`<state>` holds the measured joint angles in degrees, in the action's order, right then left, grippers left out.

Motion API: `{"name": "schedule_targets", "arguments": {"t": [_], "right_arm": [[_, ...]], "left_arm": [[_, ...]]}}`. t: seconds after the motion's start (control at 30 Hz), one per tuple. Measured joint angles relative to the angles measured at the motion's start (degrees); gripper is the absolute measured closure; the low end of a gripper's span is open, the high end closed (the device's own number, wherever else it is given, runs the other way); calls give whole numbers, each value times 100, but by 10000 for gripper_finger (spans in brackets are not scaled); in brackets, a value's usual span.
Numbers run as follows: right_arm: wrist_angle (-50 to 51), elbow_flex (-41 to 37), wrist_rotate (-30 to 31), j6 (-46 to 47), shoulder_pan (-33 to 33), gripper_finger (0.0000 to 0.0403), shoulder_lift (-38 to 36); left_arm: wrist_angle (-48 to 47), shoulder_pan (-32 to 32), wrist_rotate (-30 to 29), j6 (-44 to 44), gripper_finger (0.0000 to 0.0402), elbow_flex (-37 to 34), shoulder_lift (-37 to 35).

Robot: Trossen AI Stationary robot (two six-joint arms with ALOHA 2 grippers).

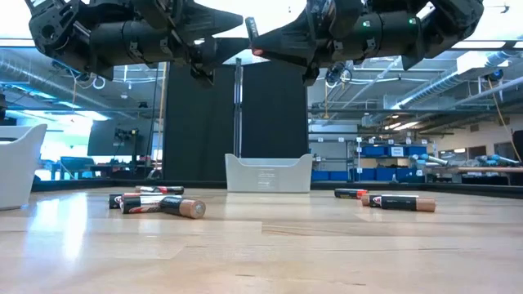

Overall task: Sort batteries
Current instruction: Put the red battery into the bottom left gray bin

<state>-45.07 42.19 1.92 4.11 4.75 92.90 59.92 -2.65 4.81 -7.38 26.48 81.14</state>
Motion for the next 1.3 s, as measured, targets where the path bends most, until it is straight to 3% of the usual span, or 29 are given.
{"name": "schedule_targets", "arguments": {"t": [0.53,0.67,0.87,1.07,1.3], "right_arm": [[19,0,-40,14,-48,341,4],[27,0,-55,-24,-47,341,4],[81,2,-63,-64,-48,339,9],[97,2,-46,3,-50,327,9],[371,0,42,18,-52,271,13]], "left_arm": [[8,-88,175,243,193,613,573],[80,-86,106,232,233,614,573],[118,-86,-228,250,349,614,573],[119,-86,-366,248,348,614,554],[73,-88,-259,337,348,614,148]]}}
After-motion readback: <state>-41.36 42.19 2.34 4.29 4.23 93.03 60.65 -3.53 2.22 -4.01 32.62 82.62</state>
